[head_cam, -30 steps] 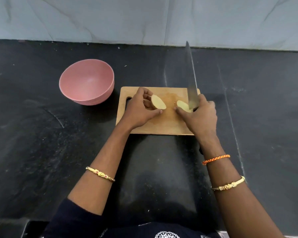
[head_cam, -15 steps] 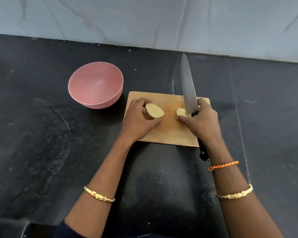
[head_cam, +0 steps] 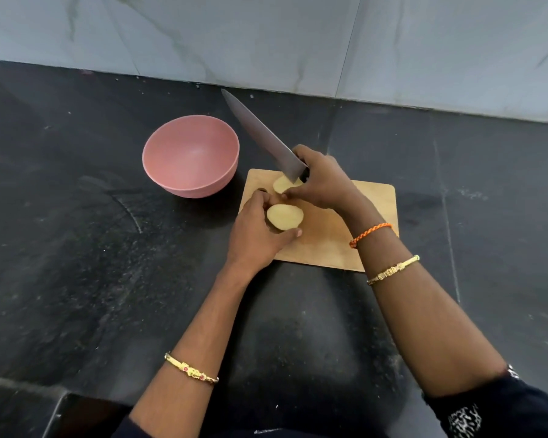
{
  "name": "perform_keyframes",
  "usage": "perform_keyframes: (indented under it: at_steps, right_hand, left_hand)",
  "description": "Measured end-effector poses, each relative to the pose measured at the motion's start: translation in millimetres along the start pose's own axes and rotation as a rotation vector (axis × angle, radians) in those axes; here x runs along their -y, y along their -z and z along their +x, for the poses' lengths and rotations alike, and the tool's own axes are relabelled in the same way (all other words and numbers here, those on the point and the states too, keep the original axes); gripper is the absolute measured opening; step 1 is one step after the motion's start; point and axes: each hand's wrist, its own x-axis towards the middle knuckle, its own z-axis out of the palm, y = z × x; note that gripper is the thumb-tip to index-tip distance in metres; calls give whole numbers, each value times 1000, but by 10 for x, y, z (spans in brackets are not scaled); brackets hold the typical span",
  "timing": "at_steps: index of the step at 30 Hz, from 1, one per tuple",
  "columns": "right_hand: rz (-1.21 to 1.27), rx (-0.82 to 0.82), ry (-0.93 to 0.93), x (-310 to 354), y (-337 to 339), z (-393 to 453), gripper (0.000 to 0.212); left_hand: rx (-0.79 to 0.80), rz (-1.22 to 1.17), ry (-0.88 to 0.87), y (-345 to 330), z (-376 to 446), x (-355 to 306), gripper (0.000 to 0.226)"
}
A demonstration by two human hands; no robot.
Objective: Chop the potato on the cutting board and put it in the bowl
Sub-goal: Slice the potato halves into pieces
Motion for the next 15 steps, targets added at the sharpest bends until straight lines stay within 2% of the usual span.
perform_keyframes:
  at_steps: [4,7,12,15]
  right_hand:
    - [-14,15,2,-52,35,19,56]
    - [83,-44,-27,-74,68,-38,48]
    - [340,-292,-118,-206,73,-371,23]
    - [411,-433,-155,-273,87,-635,11]
  left_hand:
    - [39,73,-30,3,11,-4,58]
    - [22,61,-39,-5,12,1,56]
    - [-47,-15,-21,-149,-21,-28,47]
    - [-62,-38,-49,-258,-66,-84,44]
